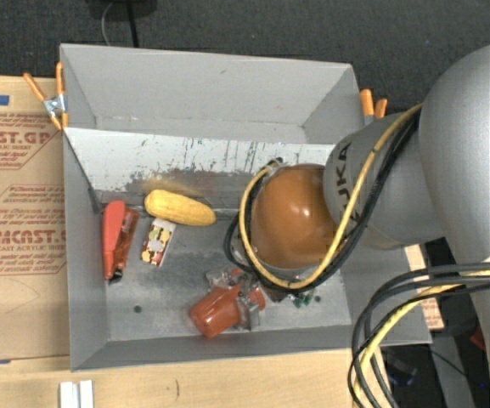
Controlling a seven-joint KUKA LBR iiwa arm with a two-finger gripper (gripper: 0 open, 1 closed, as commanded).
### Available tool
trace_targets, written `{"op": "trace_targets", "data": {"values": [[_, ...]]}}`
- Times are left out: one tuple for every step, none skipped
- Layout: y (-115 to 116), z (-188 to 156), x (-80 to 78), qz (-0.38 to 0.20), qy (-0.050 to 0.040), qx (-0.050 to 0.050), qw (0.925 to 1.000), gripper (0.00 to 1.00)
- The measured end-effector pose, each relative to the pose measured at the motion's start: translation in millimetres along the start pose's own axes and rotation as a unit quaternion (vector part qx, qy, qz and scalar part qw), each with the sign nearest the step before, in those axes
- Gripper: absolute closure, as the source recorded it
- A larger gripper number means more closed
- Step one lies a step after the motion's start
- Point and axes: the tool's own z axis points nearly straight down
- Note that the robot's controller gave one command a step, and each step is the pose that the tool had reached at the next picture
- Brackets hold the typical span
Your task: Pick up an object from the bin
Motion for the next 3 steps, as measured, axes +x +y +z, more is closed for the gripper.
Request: {"op": "trace_targets", "data": {"values": [[0.0,0.0,0.0,0.0,0.0,0.0,1.0,1.0],[-1.4,-133.7,-18.7,0.011,-0.0013,0.0,0.9999,1.0],[-1.4,-133.6,-18.7,0.01,-0.0012,0.0,0.9999,1.0]]}}
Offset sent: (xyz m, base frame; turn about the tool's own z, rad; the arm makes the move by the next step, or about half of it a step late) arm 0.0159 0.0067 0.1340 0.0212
